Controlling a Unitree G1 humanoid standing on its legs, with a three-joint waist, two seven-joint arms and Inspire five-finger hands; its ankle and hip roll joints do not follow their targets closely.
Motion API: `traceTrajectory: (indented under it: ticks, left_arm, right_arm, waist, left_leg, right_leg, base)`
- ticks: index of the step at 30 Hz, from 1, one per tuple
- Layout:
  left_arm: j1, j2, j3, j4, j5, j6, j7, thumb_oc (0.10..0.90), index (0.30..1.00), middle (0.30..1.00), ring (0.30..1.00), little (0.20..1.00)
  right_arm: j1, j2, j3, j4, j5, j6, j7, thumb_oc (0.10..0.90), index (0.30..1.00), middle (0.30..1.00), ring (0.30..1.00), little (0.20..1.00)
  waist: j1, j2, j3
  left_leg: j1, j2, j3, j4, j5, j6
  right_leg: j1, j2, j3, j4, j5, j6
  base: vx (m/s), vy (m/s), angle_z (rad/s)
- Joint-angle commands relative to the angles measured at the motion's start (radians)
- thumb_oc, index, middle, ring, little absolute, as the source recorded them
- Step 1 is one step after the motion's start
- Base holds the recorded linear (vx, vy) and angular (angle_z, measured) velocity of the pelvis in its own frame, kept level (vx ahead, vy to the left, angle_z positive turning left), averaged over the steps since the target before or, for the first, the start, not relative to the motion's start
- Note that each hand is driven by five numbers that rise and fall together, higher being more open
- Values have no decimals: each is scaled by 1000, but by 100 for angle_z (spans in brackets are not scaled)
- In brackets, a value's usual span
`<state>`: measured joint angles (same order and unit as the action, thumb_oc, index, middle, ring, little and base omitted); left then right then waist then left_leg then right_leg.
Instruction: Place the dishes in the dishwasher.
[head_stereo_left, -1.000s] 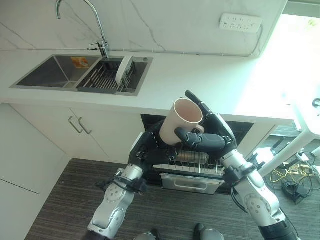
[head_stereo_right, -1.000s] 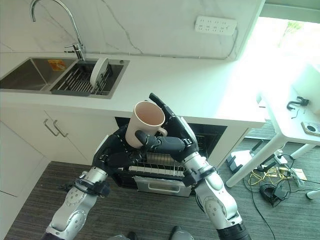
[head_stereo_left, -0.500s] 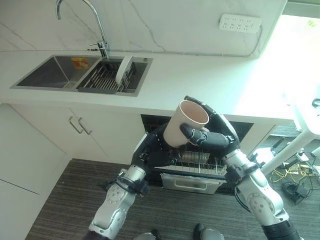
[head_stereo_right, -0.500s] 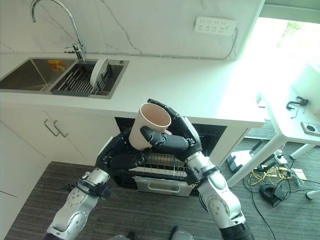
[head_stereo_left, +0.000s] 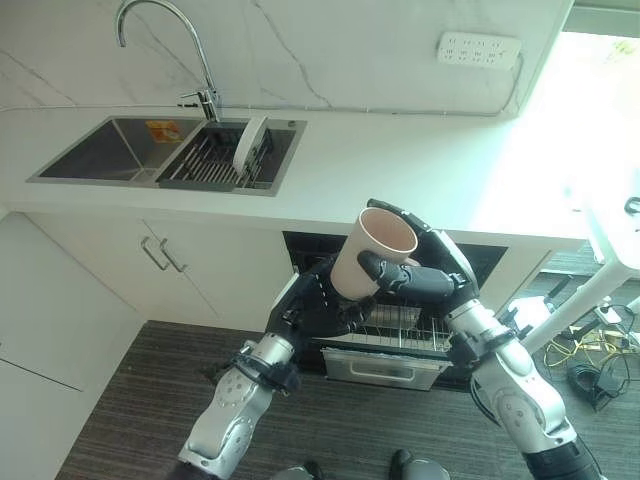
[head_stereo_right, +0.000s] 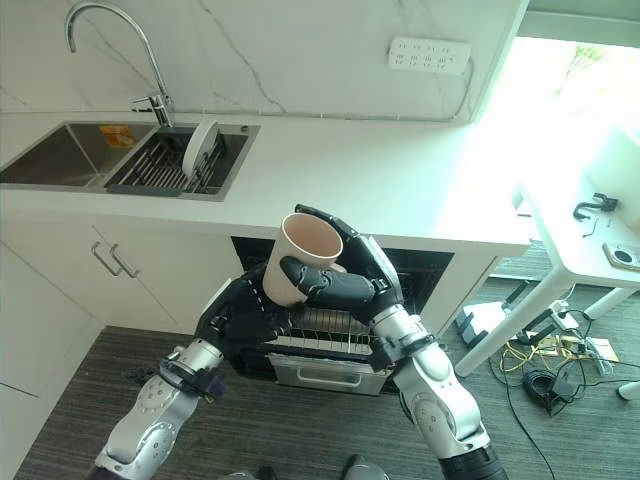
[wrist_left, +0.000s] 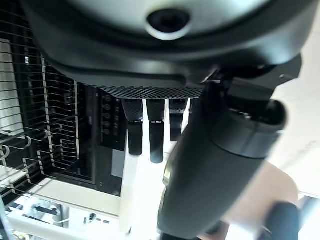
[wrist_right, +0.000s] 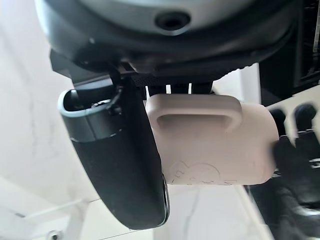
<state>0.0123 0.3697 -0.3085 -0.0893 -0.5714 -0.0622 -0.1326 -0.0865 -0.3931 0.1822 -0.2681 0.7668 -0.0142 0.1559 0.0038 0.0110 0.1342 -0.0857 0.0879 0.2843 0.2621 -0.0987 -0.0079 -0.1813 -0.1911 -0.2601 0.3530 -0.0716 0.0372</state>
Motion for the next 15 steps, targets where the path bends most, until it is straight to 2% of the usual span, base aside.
traceTrajectory:
  ticks: [1, 8, 15]
  left_arm:
    - [-70, -2, 32, -59, 20, -64, 23, 800, 900, 900, 900, 900]
    - [-9, 12, 143, -16, 58, -79, 83, 800, 900, 900, 900, 900]
    - [-17, 35, 209, 12, 143, -100, 137, 800, 900, 900, 900, 900]
  right_arm:
    - [-91, 42, -92, -107, 36, -186, -6, 400, 300, 300, 300, 300]
    - [-48, 36, -196, -119, 34, -250, -33, 400, 300, 300, 300, 300]
    - [-35, 36, -234, -120, 28, -268, -53, 400, 300, 300, 300, 300]
  waist:
    - [3, -18, -55]
    - [-2, -17, -55]
    - [-14, -14, -55]
  left_leg:
    - [34, 37, -85, 38, -118, -25]
    - [36, 38, -81, 38, -118, -25]
    - [39, 43, -73, 38, -115, -28]
  right_leg:
    - [108, -2, 12, -53, -63, 75]
    - [106, -2, 15, -53, -64, 75]
    - [104, 3, 24, -53, -64, 75]
  base:
    - [0, 0, 0]
    - [0, 0, 0]
    - [0, 0, 0]
